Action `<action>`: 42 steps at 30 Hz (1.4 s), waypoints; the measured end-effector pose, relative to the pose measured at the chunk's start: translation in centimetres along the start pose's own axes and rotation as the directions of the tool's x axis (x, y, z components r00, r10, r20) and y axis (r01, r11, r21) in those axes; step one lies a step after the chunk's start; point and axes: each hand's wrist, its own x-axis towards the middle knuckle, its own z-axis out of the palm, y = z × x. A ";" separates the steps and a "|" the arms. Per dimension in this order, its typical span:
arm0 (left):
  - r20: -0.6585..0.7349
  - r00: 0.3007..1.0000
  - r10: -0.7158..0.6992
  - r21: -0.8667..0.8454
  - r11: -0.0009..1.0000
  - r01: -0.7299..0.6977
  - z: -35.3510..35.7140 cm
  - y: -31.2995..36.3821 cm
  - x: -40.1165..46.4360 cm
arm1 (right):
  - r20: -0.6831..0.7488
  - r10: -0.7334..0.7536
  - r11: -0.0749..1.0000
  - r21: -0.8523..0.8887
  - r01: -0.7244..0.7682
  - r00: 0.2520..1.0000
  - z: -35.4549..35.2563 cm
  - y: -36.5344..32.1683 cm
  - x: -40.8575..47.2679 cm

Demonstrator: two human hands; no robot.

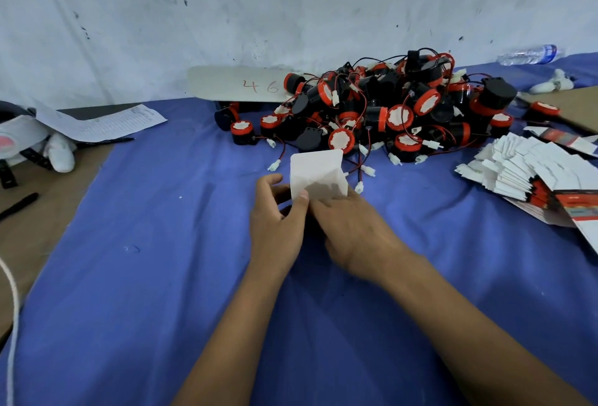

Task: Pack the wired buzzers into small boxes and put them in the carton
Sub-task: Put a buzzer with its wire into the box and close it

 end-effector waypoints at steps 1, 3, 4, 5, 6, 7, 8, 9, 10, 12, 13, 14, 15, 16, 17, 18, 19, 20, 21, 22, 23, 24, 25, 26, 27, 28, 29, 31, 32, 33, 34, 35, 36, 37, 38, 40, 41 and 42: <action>-0.017 1.000 -0.012 0.027 1.000 0.013 0.3 -0.1 0.3 | 0.006 0.005 1.000 0.026 -0.005 1.000 0.1 -0.1 -0.2; -0.024 0.999 -0.026 0.090 0.996 0.028 0.8 -0.1 0.7 | 0.002 0.018 0.998 0.056 -0.018 1.000 0.1 -0.2 -0.1; -0.029 0.999 -0.035 0.111 0.993 0.038 0.9 -0.1 0.9 | -0.004 0.032 0.996 0.079 -0.032 0.999 0.0 -0.3 0.1; -0.040 0.998 -0.045 0.120 0.992 0.050 1.0 0.0 1.1 | -0.001 0.046 0.994 0.101 -0.046 0.999 -0.3 -0.2 0.5; -0.053 0.997 -0.054 0.124 0.990 0.060 1.2 0.1 1.2 | 0.014 0.054 0.992 0.111 -0.055 0.998 -0.6 -0.1 0.9; -0.064 0.996 -0.055 0.129 0.990 0.063 1.3 0.2 1.3 | 0.042 0.052 0.993 0.108 -0.056 0.998 -0.9 0.1 1.3; -0.071 0.996 -0.051 0.131 0.990 0.060 1.4 0.3 1.4 | 0.078 0.045 0.993 0.102 -0.053 0.996 -1.3 0.3 1.6; -0.074 0.996 -0.050 0.129 0.990 0.060 1.4 0.4 1.4 | 0.121 0.031 0.994 0.104 -0.044 0.992 -1.7 0.5 1.8; -0.077 0.996 -0.053 0.124 0.990 0.063 1.5 0.5 1.4 | 0.169 0.007 0.993 0.114 -0.026 0.986 -2.1 0.8 1.9; -0.083 0.995 -0.058 0.124 0.990 0.068 1.5 0.5 1.5 | 0.265 -0.062 0.985 0.171 0.016 0.962 -2.6 1.3 1.7; -0.089 0.995 -0.054 0.132 0.989 0.065 1.5 0.4 1.5 | 0.262 -0.087 0.972 0.235 0.024 0.961 -2.7 1.8 1.4; -0.098 0.994 -0.047 0.148 0.987 0.062 1.4 0.3 1.6 | 0.192 -0.094 0.948 0.318 0.029 0.977 -2.9 2.1 1.1; -0.108 0.993 -0.044 0.168 0.984 0.062 1.3 0.2 1.6 | 0.044 -0.069 0.915 0.401 0.046 0.997 -3.1 2.4 0.7; -0.121 0.992 -0.040 0.183 0.981 0.062 1.3 0.0 1.7 | -0.159 -0.012 0.887 0.454 0.084 0.987 -3.3 2.7 0.5; -0.132 0.991 -0.032 0.193 0.979 0.057 1.2 0.0 1.7 | -0.372 0.073 0.868 0.480 0.124 0.925 -3.3 3.1 0.6; -0.136 0.991 -0.018 0.201 0.979 0.046 1.2 -0.1 1.7 | -0.536 0.178 0.856 0.498 0.139 0.825 -3.2 3.6 1.1; -0.133 0.991 -0.006 0.205 0.978 0.033 1.2 -0.1 1.6 | -0.627 0.285 0.854 0.510 0.105 0.725 -3.1 4.2 1.9; -0.122 0.992 0.002 0.207 0.978 0.023 1.1 -0.1 1.6 | -0.643 0.382 0.847 0.531 0.028 0.664 -2.5 5.1 3.0; -0.107 0.994 0.006 0.201 0.979 0.016 1.1 -0.1 1.5 | -0.591 0.446 0.839 0.537 -0.084 0.672 -1.9 6.2 4.4; -0.090 0.996 0.008 0.191 0.981 0.009 1.0 -0.2 1.5 | -0.490 0.463 0.852 0.475 -0.219 0.738 -1.2 7.2 5.7; -0.072 0.997 0.010 0.175 0.985 0.003 1.0 -0.2 1.4 | -0.349 0.439 0.880 0.352 -0.318 0.828 -0.4 8.3 6.9; -0.055 0.998 0.012 0.149 0.989 -0.004 1.1 -0.2 1.3 | -0.200 0.391 0.910 0.231 -0.344 0.898 0.3 9.3 7.9; -0.041 0.999 0.014 0.120 0.993 -0.009 1.1 -0.2 1.3 | -0.093 0.341 0.935 0.142 -0.327 0.935 0.8 9.9 8.8; -0.028 0.999 0.015 0.089 0.996 -0.013 1.1 -0.1 1.2 | -0.028 0.297 0.953 0.066 -0.294 0.955 1.1 10.3 9.4; -0.016 1.000 0.018 0.058 0.998 -0.017 1.1 0.0 1.2 | 0.002 0.258 0.966 0.010 -0.258 0.966 1.4 10.5 9.9; -0.003 1.000 0.022 0.029 0.999 -0.022 1.2 0.1 1.2 | 0.009 0.237 0.971 -0.025 -0.237 0.971 1.8 10.6 10.3; 0.013 1.000 0.024 0.004 1.000 -0.024 1.2 0.1 1.2 | -0.002 0.231 0.972 -0.048 -0.231 0.973 2.1 10.7 10.5; 0.052 0.998 0.017 -0.038 0.999 -0.015 1.2 0.2 1.2 | -0.027 0.230 0.971 -0.064 -0.231 0.973 2.3 10.7 10.5; 0.074 0.997 0.009 -0.059 0.998 -0.004 1.2 0.2 1.2 | -0.040 0.220 0.972 -0.068 -0.223 0.975 2.1 10.7 10.4; 0.090 0.996 -0.001 -0.085 0.996 0.008 1.3 0.2 1.1 | -0.062 0.205 0.976 -0.061 -0.208 0.977 1.7 10.7 10.0; 0.102 0.995 -0.010 -0.119 0.993 0.022 1.3 0.2 1.0 | -0.097 0.195 0.980 -0.016 -0.197 0.976 1.3 10.6 9.5; 0.111 0.994 -0.018 -0.165 0.986 0.036 1.3 0.2 0.9 | -0.152 0.203 0.978 0.083 -0.192 0.967 0.6 10.4 9.0; 0.118 0.993 -0.025 -0.214 0.975 0.050 1.3 0.2 1.0 | -0.224 0.247 0.953 0.230 -0.196 0.943 -0.1 10.0 8.3; 0.122 0.992 -0.034 -0.260 0.963 0.065 1.3 0.3 1.1 | -0.305 0.304 0.911 0.370 -0.181 0.903 -1.0 9.5 7.6; 0.123 0.991 -0.045 -0.299 0.951 0.080 1.3 0.3 1.1 | -0.380 0.354 0.869 0.472 -0.149 0.855 -2.1 8.8 6.9; 0.122 0.990 -0.071 -0.345 0.932 0.109 1.3 0.5 1.1 | -0.555 0.379 0.842 0.538 -0.028 0.740 -4.1 7.4 5.4; 0.125 0.988 -0.086 -0.350 0.928 0.125 1.3 0.5 1.1 | -0.630 0.368 0.839 0.542 0.048 0.684 -5.1 6.6 4.6; 0.127 0.987 -0.096 -0.348 0.928 0.135 1.3 0.5 1.0 | -0.674 0.352 0.829 0.547 0.119 0.650 -6.0 5.8 3.7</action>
